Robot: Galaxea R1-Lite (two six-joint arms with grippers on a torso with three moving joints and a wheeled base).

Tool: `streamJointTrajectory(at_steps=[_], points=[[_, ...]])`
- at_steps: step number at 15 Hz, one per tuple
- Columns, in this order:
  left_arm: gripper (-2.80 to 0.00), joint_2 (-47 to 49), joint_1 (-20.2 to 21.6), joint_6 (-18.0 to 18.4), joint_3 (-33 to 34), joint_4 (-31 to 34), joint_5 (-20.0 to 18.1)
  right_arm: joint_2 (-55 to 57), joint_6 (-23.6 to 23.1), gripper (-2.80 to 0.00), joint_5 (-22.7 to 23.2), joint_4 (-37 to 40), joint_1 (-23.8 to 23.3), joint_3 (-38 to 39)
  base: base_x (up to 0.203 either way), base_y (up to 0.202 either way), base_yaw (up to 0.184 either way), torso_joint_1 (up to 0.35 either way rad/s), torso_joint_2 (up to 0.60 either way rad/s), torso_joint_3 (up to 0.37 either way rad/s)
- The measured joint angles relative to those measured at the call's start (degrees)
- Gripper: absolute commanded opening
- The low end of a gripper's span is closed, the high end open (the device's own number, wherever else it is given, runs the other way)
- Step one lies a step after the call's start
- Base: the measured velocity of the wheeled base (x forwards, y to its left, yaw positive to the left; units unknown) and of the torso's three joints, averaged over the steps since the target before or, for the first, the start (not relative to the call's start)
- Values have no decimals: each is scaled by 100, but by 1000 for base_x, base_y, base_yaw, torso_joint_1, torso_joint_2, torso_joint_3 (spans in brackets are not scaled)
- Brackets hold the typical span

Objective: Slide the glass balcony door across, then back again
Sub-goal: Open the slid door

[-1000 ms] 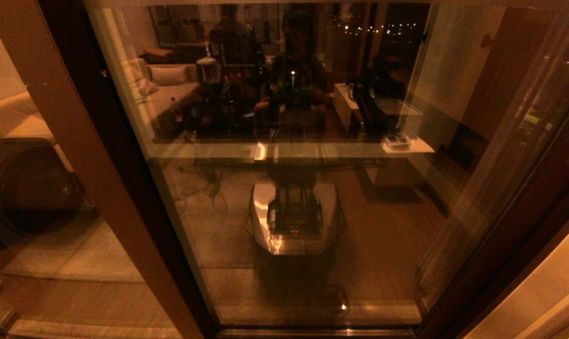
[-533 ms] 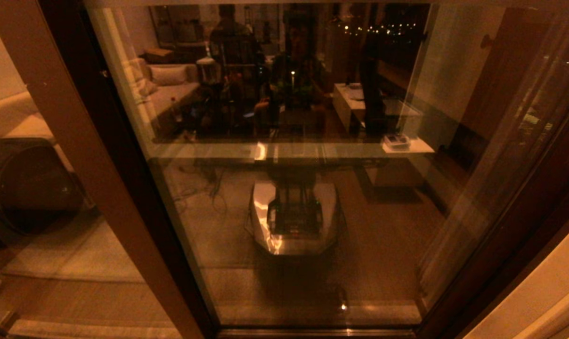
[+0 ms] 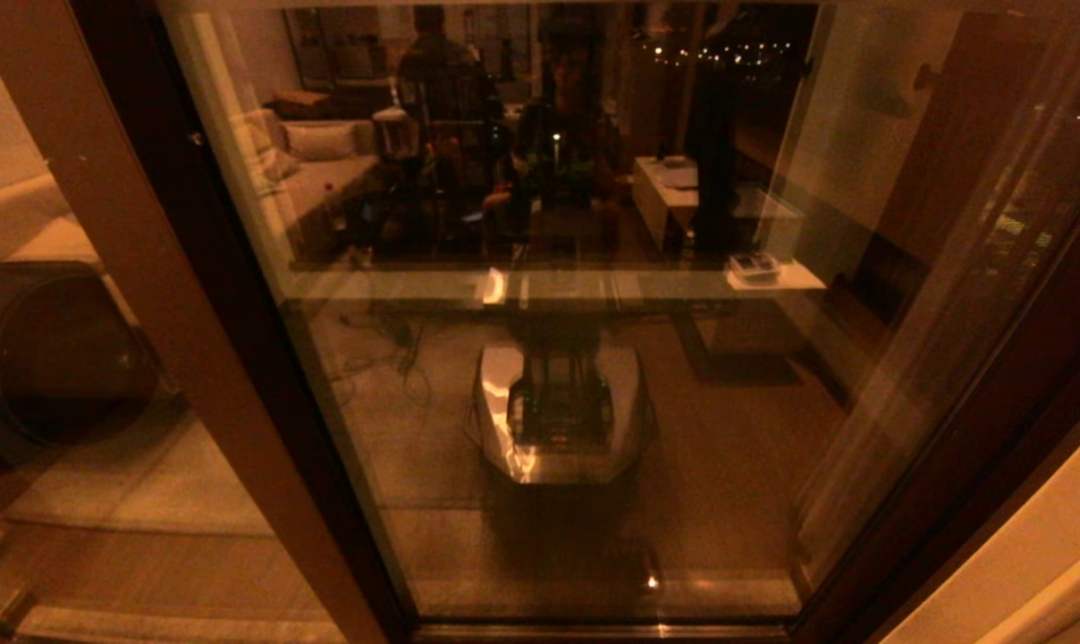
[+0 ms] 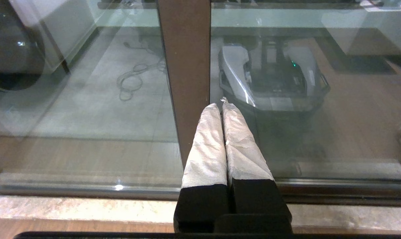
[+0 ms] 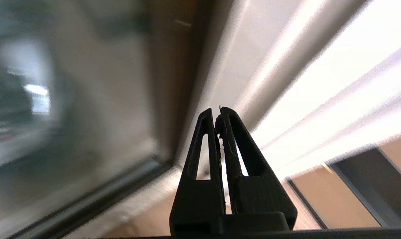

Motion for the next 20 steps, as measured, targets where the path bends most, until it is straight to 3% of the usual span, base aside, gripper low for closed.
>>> streamJointTrajectory(at_steps=[4,7,11,15,17,18,19,20], points=[[-280,0,0,0,0,0,0,830,-223,-280,142,-410,-1027,-184,0,0,0,0,0,0],[-280,0,0,1,0,0,0,1368,-378,-280,1177,-1128,-1654,-259,0,0,0,0,0,0],[-280,0,2,2,0,0,0,1779,-688,-280,2956,-1234,-2020,-643,0,0,0,0,0,0],[-280,0,2,2,0,-2,0,1987,-774,-280,3672,-1229,-2145,-731,0,0,0,0,0,0],[-280,0,0,2,0,0,0,2050,-774,-280,3773,-1260,-2258,-719,0,0,0,0,0,0],[-280,0,0,2,0,-2,-1,2087,-782,-161,3811,-1290,-2323,-745,0,0,0,0,0,0],[-280,0,0,2,0,-2,0,2122,-785,0,3842,-1312,-2362,-764,0,0,0,0,0,0],[-280,0,0,1,0,0,0,2164,-790,0,3858,-1368,-2384,-784,0,0,0,0,0,0]])
